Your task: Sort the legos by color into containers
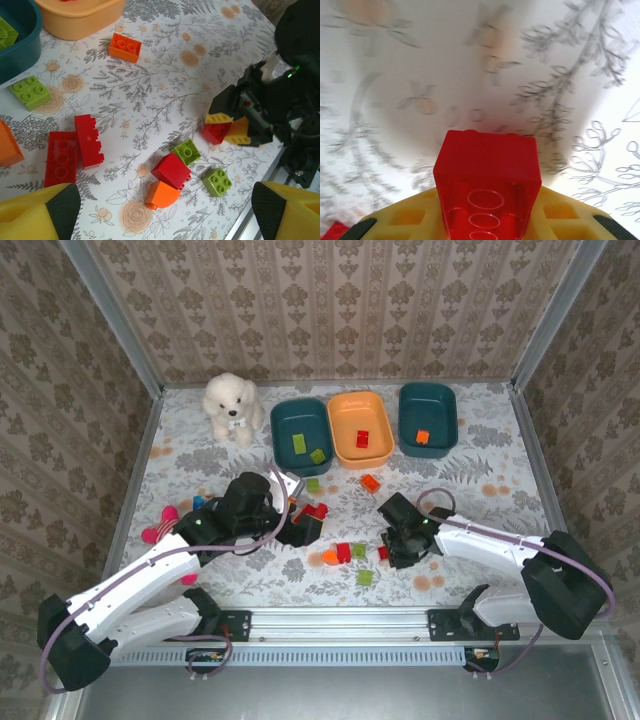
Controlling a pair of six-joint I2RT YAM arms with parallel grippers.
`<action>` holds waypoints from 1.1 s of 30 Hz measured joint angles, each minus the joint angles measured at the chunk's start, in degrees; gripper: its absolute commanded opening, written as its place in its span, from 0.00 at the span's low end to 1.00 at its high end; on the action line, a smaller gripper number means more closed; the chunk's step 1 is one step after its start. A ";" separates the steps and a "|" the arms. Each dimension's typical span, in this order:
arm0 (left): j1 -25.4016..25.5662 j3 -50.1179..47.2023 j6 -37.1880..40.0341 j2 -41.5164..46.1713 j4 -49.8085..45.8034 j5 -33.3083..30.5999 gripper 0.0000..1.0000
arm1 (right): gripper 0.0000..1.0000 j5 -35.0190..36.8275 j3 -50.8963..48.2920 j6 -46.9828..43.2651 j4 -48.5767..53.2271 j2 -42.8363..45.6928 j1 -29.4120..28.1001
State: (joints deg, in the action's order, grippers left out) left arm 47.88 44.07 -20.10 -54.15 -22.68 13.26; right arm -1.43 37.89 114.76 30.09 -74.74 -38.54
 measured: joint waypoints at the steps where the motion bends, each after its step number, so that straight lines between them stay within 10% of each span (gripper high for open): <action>1: -0.22 0.42 -0.44 -0.57 0.00 -0.24 0.93 | 0.29 0.87 2.86 -2.67 1.90 -0.13 1.22; 17: -15.61 19.69 -8.63 -22.38 3.82 0.72 0.93 | 0.32 10.19 69.44 -61.33 20.17 -42.29 13.05; 33: -15.78 22.14 -8.66 -26.62 4.13 0.70 0.93 | 0.51 13.11 90.42 -71.54 32.52 -64.08 17.40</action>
State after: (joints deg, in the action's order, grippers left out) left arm 32.10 66.22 -28.75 -80.77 -18.55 13.96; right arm 11.68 128.31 43.22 62.61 -138.82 -21.15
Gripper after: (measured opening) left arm 0.932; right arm 0.459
